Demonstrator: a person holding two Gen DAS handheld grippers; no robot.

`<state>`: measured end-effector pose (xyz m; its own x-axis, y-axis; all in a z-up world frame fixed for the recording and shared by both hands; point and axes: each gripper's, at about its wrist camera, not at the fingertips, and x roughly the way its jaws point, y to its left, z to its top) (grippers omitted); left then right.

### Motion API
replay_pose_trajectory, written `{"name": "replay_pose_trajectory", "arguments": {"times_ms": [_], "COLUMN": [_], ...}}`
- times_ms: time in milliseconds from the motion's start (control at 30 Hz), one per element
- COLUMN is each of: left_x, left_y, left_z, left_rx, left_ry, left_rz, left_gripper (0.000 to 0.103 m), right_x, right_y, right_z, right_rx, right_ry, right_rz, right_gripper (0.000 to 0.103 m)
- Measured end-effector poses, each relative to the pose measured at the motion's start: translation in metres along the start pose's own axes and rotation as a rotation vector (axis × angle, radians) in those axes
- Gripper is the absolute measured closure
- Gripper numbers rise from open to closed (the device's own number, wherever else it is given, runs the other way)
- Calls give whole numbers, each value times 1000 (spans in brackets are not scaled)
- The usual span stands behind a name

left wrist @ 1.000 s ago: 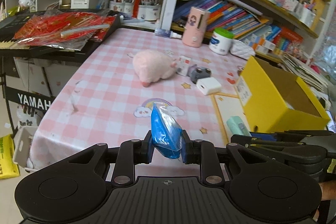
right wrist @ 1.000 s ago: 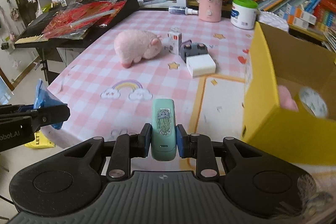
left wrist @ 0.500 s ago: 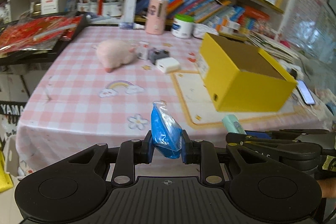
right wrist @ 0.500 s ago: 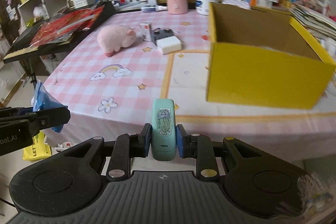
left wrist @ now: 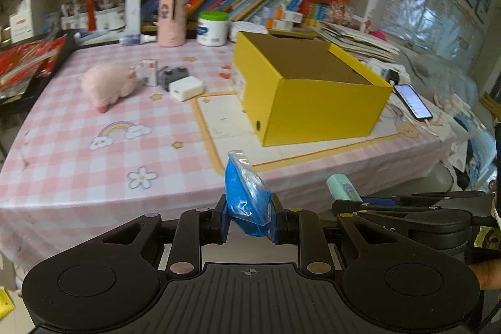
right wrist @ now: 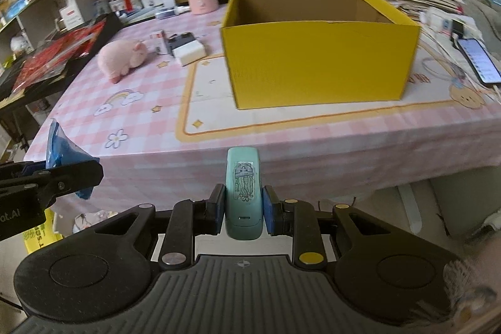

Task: Organize objects
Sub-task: 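Carry the blue packet and green stapler with both tools to the yellow box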

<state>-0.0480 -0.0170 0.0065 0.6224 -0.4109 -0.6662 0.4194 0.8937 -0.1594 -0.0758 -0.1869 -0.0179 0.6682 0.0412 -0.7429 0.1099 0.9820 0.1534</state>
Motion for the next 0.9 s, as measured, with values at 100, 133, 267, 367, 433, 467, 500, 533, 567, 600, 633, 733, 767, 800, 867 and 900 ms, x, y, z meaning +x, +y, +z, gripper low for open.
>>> {"name": "replay_pose_trajectory", "arguments": {"times_ms": [100,133,267,367,433,467,500,533,567,600,633,733,767,800,867,900], "left_x": [7,10,23,30,35,37,40,43,46,48,50,59,63,67,76,81], "left_y": [-9,-12,-29,-38,-42,-44,-46,-48,-50,-53,-55,-62,-64,-67,-71,-73], "left_z": [7,9,18,27,34,38,42,47,54,60,64,84,90,97,107,112], "left_rx": [19,24,62,80,87,92,95,100,105,112,116,129,131,134,139,141], "left_ry": [-2,-1,4,-8,-19,-28,-35,-43,-55,-68,-79,-116,-127,-136,-149,-152], "left_rz": [-18,-27,-69,-86,-92,-94,-96,-99,-101,-101,-100,-98,-98,-96,-92,-88], "left_gripper": [81,81,81,81,81,81,81,81,81,81,81,81,81,81,81,81], "right_x": [-2,-2,-3,-3,-3,-3,-4,-5,-6,-7,-8,-11,-11,-11,-10,-8], "right_y": [-12,-16,-36,-50,-57,-60,-64,-67,-70,-72,-76,-85,-88,-92,-98,-101], "right_z": [1,1,4,9,13,16,20,24,29,35,42,66,74,82,100,109], "right_rx": [23,29,62,86,92,96,100,100,101,100,98,86,81,75,63,56], "right_ry": [1,0,-2,-4,-11,-19,-30,-41,-57,-73,-93,-147,-163,-180,-208,-219], "right_rz": [-19,-26,-58,-78,-85,-86,-87,-89,-90,-91,-92,-95,-95,-94,-89,-87], "right_gripper": [80,80,80,80,80,80,80,80,80,80,80,80,80,80,80,80]}}
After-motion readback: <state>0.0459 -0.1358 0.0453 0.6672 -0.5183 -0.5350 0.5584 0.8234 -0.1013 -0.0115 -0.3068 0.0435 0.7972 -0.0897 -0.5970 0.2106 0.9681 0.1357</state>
